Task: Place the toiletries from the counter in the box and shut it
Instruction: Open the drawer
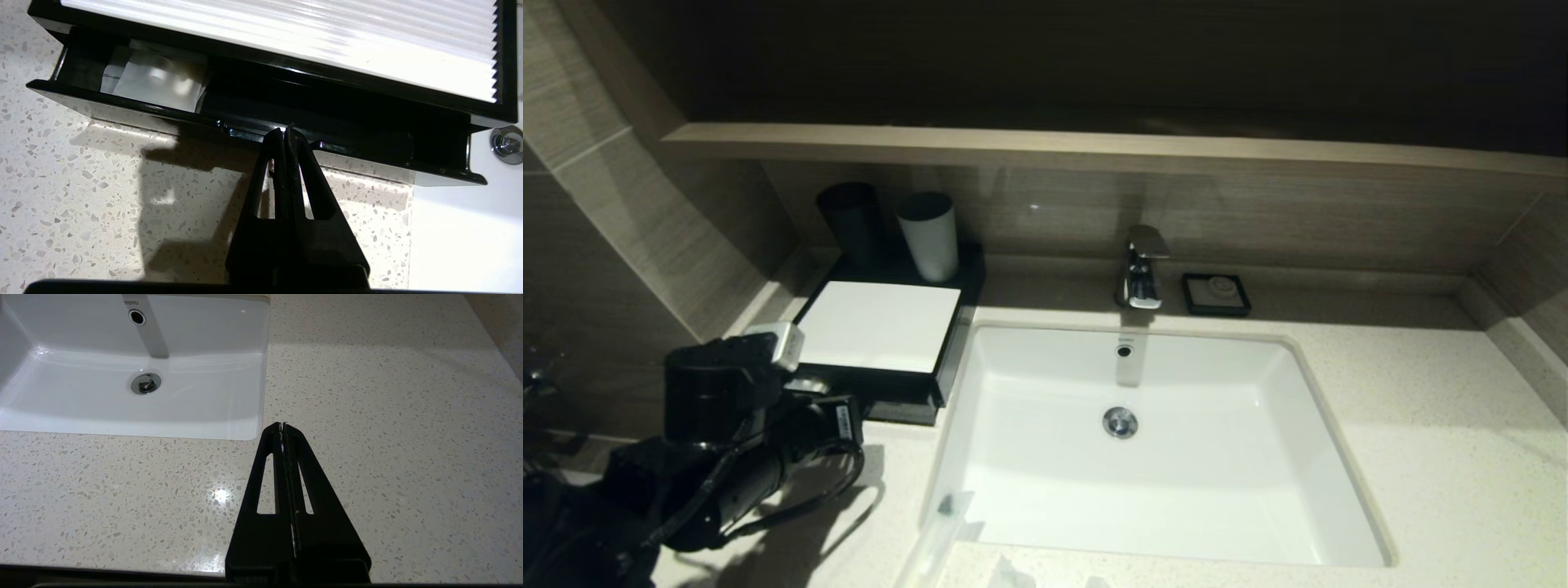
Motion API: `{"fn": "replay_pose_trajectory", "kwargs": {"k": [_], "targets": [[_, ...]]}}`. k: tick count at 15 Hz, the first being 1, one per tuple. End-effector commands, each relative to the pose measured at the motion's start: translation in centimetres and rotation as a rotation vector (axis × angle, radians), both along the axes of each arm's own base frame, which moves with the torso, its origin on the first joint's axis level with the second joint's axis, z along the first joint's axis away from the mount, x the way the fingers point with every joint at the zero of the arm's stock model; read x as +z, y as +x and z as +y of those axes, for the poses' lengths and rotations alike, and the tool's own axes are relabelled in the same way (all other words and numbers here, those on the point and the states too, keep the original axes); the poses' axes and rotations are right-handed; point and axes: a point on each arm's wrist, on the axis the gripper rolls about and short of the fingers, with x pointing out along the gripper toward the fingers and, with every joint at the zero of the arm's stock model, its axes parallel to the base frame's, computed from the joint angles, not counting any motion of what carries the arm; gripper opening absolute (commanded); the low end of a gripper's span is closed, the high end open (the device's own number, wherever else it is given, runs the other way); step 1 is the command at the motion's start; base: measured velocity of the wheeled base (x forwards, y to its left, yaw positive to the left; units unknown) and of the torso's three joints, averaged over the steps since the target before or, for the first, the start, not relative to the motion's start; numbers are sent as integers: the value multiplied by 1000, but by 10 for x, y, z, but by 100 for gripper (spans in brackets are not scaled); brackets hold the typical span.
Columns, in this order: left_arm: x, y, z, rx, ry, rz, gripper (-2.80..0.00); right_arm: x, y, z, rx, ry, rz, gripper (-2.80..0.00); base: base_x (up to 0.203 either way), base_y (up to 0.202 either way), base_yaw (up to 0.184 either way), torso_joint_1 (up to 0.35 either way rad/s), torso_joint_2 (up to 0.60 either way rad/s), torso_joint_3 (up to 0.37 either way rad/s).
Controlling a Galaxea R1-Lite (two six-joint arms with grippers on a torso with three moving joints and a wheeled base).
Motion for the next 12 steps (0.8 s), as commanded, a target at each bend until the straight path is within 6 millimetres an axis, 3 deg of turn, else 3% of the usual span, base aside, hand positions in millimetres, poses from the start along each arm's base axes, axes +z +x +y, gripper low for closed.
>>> {"fn": "replay_pose_trajectory", "kwargs": {"k": [1,12], "targets": [[-2,-5,2,5,-2,-17,-280,0,0,0,0,0,0,-280,0,0,0,0,0,0],[-12,-36,14,5,-9,-30,-280,0,0,0,0,0,1,-280,0,0,0,0,0,0]]}}
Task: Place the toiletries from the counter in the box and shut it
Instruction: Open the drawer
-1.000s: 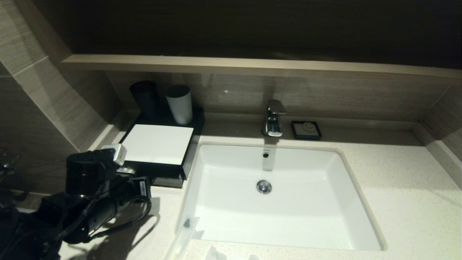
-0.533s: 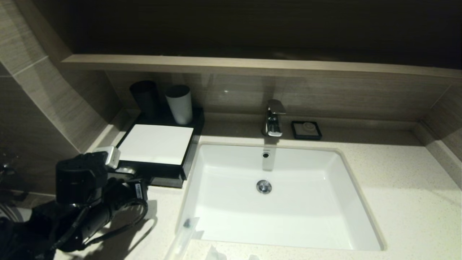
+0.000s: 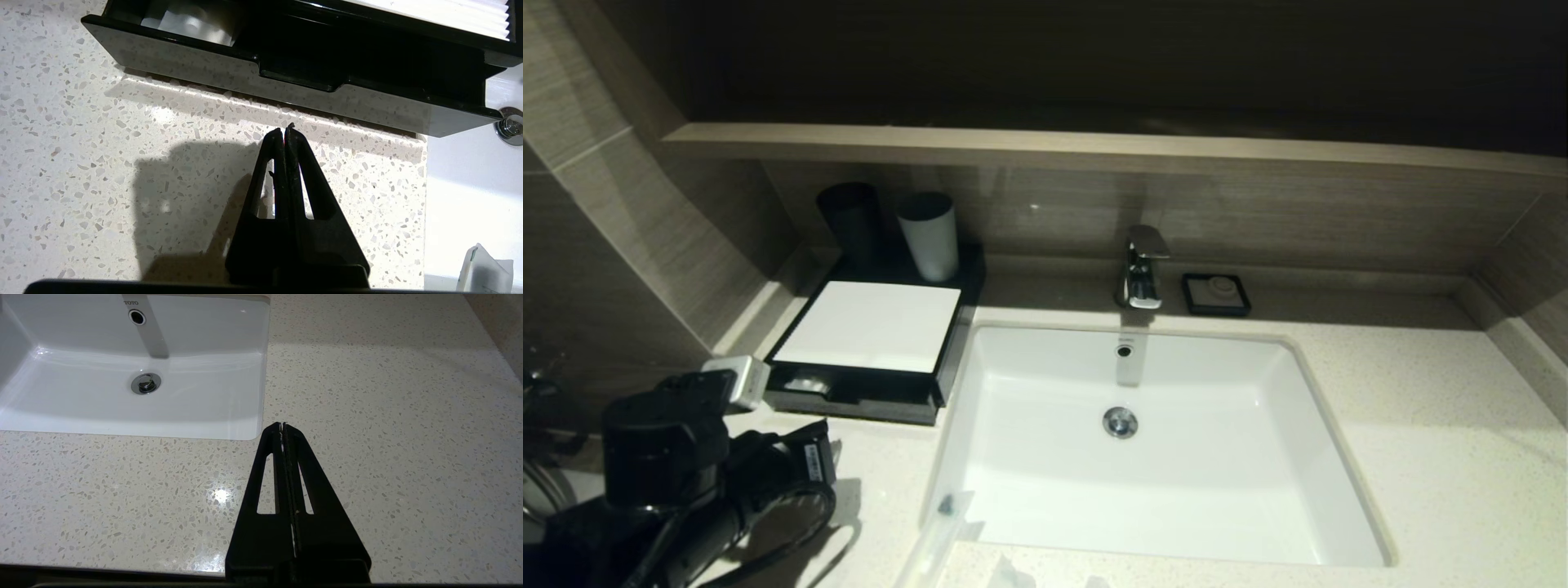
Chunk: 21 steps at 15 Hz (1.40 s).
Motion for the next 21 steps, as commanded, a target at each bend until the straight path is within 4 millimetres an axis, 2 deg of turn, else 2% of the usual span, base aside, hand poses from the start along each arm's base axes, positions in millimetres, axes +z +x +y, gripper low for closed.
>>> {"fn": "replay_pose_trajectory", "kwargs": {"k": [1,7,12,21], "targets": [[0,-2,0,1,-16,-40,-280,0,0,0,0,0,0,-280,0,0,0,0,0,0],[-10,2,-1,-10,-32,-165,-280,0,0,0,0,0,1,-280,0,0,0,0,0,0],[-6,1,-1,-12,-32,-190,-280,0,0,0,0,0,0,-280,0,0,0,0,0,0],[-3,-13,3,-21,-41,-212,-280,0,0,0,0,0,-1,-280,0,0,0,0,0,0]]}}
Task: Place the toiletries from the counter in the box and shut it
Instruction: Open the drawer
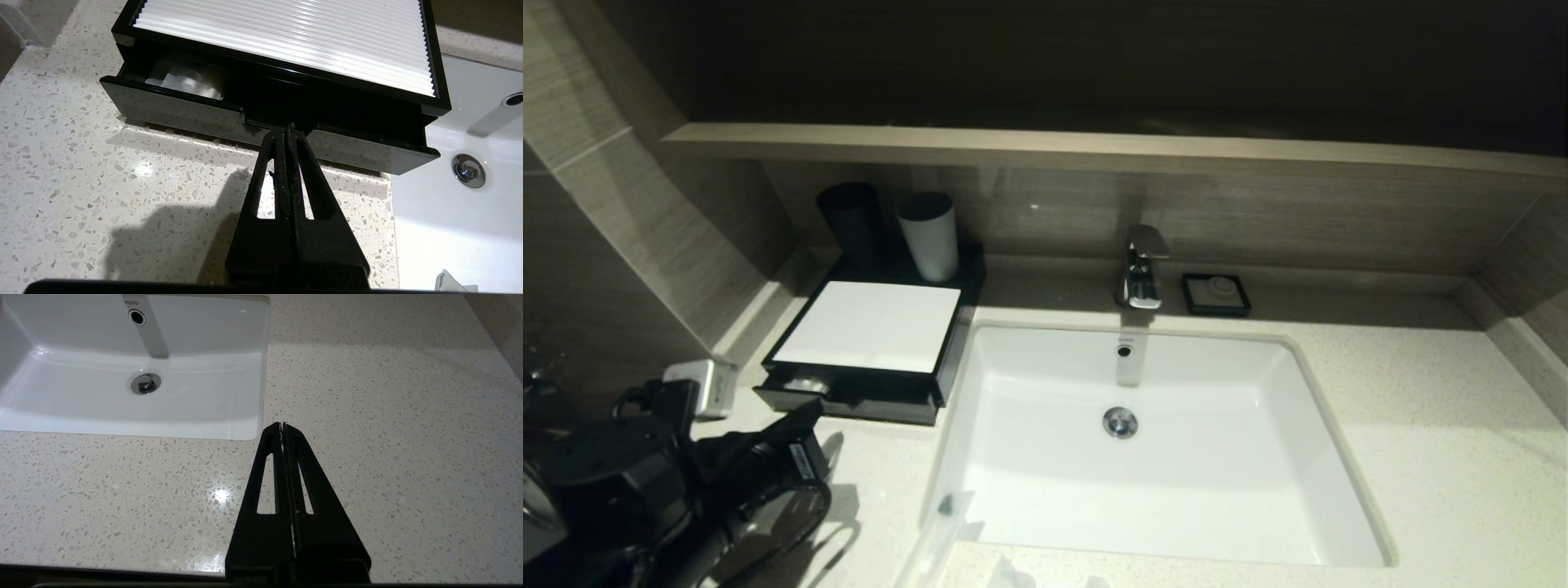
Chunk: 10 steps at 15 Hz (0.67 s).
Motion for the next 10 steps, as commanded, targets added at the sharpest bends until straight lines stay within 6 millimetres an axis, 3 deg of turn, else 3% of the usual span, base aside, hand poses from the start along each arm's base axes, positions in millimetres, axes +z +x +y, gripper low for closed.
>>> {"fn": "replay_pose_trajectory", "kwargs": {"k": [1,10], "targets": [[-1,-5,-1,-12,1,5,-280,0,0,0,0,0,-1,-280,0,0,0,0,0,0],[-8,-10,2,-59,-2,51,-280,0,0,0,0,0,0,-280,0,0,0,0,0,0]]}}
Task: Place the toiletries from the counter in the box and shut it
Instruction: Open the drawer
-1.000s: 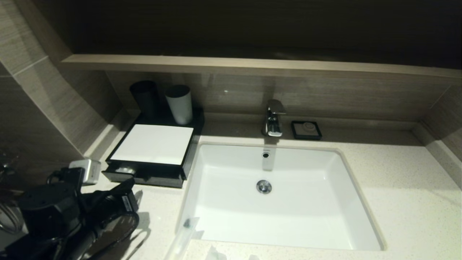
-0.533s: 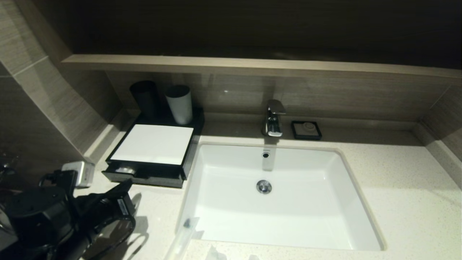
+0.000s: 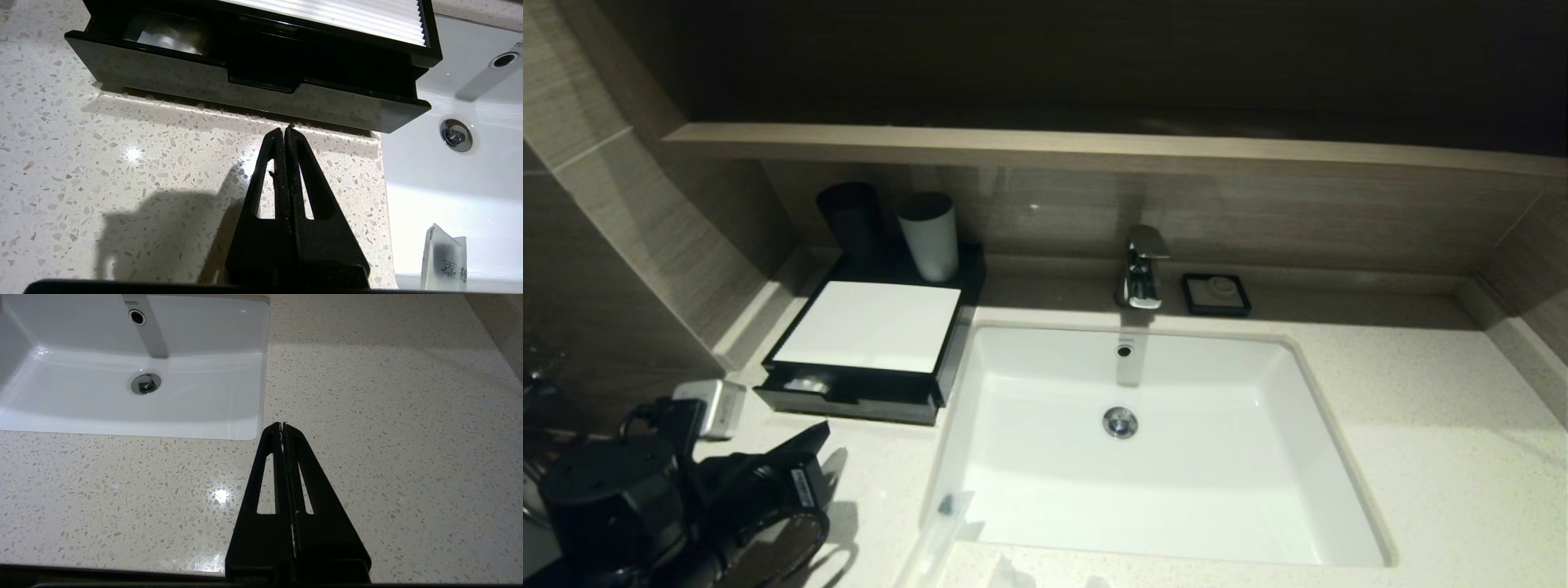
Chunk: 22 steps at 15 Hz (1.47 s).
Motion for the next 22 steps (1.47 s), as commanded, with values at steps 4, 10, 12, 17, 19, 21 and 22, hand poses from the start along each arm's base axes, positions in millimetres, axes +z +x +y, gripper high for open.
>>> {"fn": "replay_pose_trajectory", "kwargs": {"k": [4,10,12,17,19,21,22], "targets": [[-3,1,1,9,6,15,-280,0,0,0,0,0,-1,-280,0,0,0,0,0,0],[-9,9,-1,2,18,32,-280,0,0,0,0,0,0,-280,0,0,0,0,0,0],[-11,12,-3,-1,18,33,-280,0,0,0,0,0,-1,-280,0,0,0,0,0,0],[-9,21,-5,1,14,6,-280,0,0,0,0,0,-1,-280,0,0,0,0,0,0],[-10,23,-5,0,22,5,-280,0,0,0,0,0,0,-280,0,0,0,0,0,0],[-10,25,-4,9,27,1,-280,0,0,0,0,0,0,-280,0,0,0,0,0,0],[-10,26,-3,14,31,-1,-280,0,0,0,0,0,-1,-280,0,0,0,0,0,0]]}}
